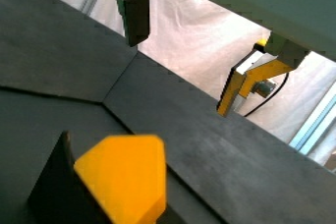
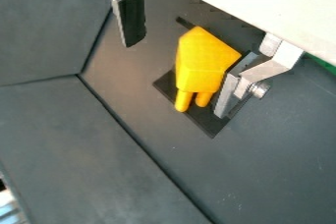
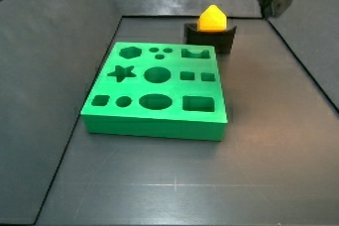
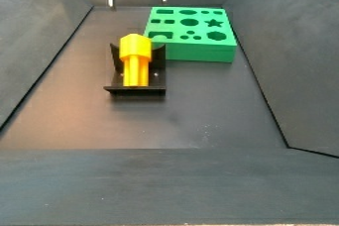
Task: Pick up the 3 prong object. Move up. Place the 3 prong object on the fixture. Regrasp the 3 prong object. Move to above the board. Insert the 3 prong object.
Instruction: Regrasp the 3 prong object.
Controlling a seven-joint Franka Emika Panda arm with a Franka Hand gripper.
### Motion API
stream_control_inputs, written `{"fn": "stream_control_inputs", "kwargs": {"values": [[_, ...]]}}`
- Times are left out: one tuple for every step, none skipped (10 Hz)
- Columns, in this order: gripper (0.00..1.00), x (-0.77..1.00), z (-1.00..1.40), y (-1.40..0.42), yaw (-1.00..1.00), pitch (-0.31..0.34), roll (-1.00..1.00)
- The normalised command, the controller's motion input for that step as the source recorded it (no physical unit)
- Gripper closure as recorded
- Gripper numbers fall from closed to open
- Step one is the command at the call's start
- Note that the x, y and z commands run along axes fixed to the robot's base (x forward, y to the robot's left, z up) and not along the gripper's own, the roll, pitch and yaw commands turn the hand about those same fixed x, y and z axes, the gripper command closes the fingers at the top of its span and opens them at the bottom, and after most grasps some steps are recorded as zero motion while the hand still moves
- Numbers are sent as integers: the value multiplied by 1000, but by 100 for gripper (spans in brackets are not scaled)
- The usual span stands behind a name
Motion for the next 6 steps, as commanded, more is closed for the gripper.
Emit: {"fn": "stream_control_inputs", "kwargs": {"values": [[0, 97, -1000, 38, 183, -34, 127], [0, 109, -1000, 31, 140, -62, 120], [0, 117, -1000, 24, 108, -76, 113], [0, 125, -1000, 19, 81, -81, 102], [0, 135, -1000, 13, 46, -80, 88], [0, 135, -972, 7, 28, -76, 80]]}}
